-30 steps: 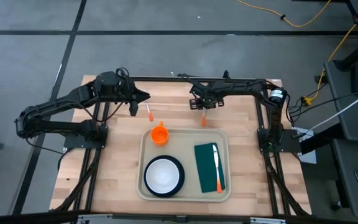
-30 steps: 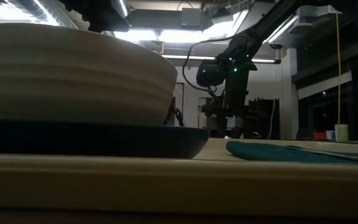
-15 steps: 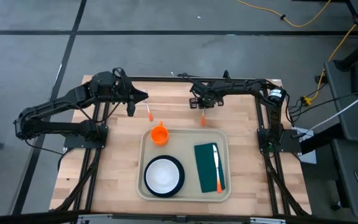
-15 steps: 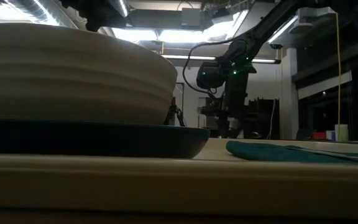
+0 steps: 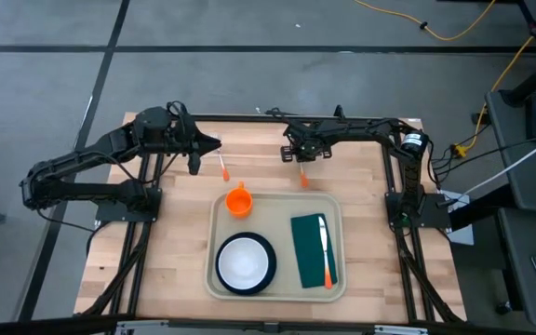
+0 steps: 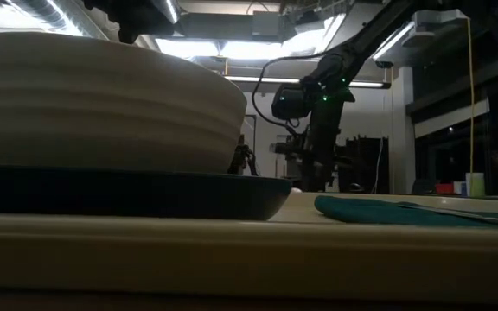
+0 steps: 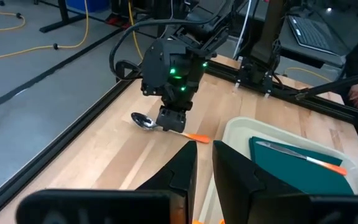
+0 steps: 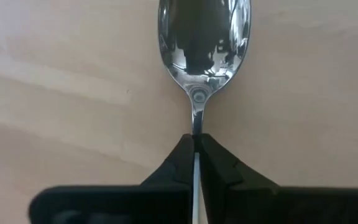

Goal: Set up tray
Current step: Put the orange spoon on top of the green table napkin to the left of the orange table knife

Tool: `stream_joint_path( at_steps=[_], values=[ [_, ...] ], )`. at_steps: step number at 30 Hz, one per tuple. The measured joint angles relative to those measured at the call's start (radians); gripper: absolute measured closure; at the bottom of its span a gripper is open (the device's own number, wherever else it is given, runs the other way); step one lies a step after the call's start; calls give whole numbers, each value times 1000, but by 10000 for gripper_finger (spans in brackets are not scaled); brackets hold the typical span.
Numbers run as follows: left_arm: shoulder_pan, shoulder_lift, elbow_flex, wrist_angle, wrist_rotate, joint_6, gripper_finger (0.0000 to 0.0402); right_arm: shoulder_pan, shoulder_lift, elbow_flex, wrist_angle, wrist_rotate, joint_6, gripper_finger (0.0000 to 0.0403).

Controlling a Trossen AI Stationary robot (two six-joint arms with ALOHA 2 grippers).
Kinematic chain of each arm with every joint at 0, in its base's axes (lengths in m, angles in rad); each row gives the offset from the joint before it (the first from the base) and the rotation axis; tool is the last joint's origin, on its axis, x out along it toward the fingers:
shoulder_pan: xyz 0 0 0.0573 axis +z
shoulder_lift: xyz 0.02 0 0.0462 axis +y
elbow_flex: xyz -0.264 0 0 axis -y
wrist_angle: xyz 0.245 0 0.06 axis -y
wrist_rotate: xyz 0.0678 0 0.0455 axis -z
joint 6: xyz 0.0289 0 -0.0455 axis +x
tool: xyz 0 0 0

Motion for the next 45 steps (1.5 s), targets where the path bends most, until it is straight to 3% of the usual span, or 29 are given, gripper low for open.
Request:
stream_joint_path(
  at_steps=[9,16,22,32,39,45],
  values=[
    [0,-39,0,-13,-15,9,357,82,-2,172,-265,-32,-80,393],
    [0,-77,0,-37,-19,11,357,245,-5,352,-499,-32,-64,393],
    [0,-112,0,-79,-62,53,357,437,-5,396,-555,-31,132,393],
    [0,-138,0,-132,-108,71,357,745,-5,395,-626,42,620,393],
    [0,-130,0,-130,-111,71,357,842,-5,317,-590,68,851,393],
    [0,-126,0,-125,-109,57,357,874,-5,207,-473,67,920,393]
  ],
)
